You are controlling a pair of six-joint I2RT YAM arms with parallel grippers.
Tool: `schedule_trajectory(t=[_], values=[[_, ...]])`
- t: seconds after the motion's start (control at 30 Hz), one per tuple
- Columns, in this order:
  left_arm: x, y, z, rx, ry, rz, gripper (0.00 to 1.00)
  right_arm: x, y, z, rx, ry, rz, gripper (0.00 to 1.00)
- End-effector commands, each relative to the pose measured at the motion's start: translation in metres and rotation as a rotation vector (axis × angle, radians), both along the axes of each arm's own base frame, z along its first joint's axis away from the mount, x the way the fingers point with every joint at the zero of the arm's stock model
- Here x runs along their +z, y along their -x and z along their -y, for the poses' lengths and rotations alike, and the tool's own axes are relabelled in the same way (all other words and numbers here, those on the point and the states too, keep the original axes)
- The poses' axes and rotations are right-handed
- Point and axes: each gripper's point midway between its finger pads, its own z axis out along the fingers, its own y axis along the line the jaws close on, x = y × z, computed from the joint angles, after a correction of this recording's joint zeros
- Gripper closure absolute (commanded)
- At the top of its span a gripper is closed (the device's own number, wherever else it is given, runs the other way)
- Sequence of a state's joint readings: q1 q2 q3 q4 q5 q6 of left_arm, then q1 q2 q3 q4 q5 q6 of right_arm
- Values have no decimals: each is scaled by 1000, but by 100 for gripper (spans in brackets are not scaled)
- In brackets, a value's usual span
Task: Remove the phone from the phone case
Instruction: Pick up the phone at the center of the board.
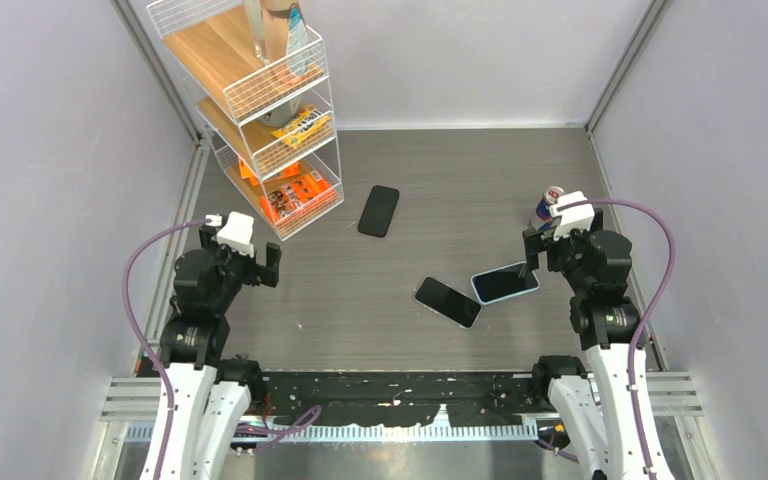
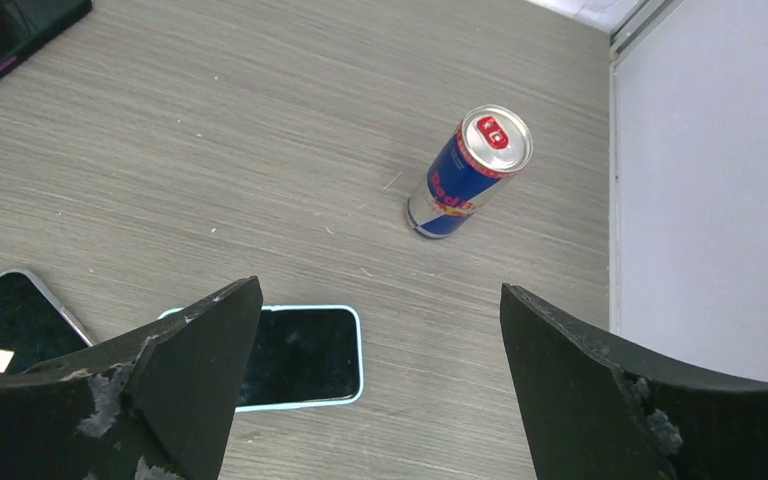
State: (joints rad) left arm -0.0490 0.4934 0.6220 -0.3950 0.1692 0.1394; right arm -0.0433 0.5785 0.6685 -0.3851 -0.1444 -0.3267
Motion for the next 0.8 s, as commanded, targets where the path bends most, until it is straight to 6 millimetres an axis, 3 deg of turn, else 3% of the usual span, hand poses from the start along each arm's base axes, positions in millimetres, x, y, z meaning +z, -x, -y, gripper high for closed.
schedule_trajectory(t=[0.0,0.27,0.57,0.77], values=[[10,-4,-2,2,-5,4,1,15,-5,2,-6,-8,29,5],[3,-6,-6,18,-7,-29,1,15,-4,5,-16,-21,17,5],[5,4,18,-111,36,-37,1,28,-5,4,-5,-14,25,5],[0,6,23,-142,47,-51,1,6,-7,2,41,29,-78,5]])
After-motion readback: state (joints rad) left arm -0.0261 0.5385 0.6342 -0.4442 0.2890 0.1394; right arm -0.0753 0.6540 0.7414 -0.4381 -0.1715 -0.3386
